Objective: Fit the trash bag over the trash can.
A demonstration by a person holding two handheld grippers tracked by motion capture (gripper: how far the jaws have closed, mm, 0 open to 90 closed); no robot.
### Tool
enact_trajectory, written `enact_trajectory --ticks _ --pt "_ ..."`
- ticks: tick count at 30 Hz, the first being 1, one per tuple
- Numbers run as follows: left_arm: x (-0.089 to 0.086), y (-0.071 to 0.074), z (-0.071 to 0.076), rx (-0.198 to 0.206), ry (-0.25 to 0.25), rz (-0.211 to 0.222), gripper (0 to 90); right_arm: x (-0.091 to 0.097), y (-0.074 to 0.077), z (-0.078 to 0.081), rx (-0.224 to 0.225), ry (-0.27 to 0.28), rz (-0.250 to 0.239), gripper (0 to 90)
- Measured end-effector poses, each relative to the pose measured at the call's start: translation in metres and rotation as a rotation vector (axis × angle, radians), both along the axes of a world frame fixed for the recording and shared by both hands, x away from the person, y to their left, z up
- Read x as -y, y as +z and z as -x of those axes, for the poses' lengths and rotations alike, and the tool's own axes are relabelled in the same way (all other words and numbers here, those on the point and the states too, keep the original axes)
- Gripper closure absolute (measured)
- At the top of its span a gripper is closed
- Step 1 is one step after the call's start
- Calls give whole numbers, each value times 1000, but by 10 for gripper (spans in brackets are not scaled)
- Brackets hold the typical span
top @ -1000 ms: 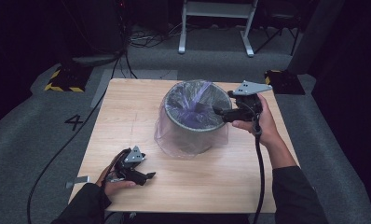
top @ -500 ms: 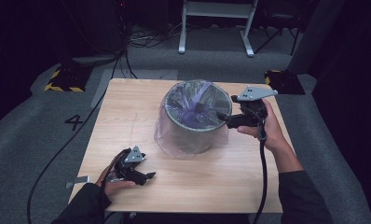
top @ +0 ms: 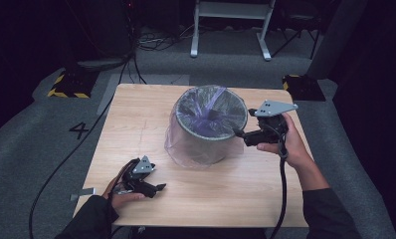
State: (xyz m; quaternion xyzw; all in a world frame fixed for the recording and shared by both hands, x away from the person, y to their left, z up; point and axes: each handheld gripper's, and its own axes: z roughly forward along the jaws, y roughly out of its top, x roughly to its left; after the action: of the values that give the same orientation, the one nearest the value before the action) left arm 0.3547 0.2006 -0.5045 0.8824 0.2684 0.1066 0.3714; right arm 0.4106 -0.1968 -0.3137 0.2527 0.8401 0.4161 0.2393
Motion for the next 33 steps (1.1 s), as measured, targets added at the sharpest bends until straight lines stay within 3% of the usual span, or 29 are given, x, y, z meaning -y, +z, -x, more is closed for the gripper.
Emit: enact_trajectory --ticks 8,15,23,33 --pt "0 0 0 0 0 0 145 7 -4 6 -9 15 6 174" --pt "0 0 0 0 0 0 145 10 -13 14 -27 57 62 163" --pt "0 0 0 0 0 0 145 11 -22 17 -28 52 84 165" --pt "0 0 0 0 1 0 145 14 -43 16 -65 35 129 170"
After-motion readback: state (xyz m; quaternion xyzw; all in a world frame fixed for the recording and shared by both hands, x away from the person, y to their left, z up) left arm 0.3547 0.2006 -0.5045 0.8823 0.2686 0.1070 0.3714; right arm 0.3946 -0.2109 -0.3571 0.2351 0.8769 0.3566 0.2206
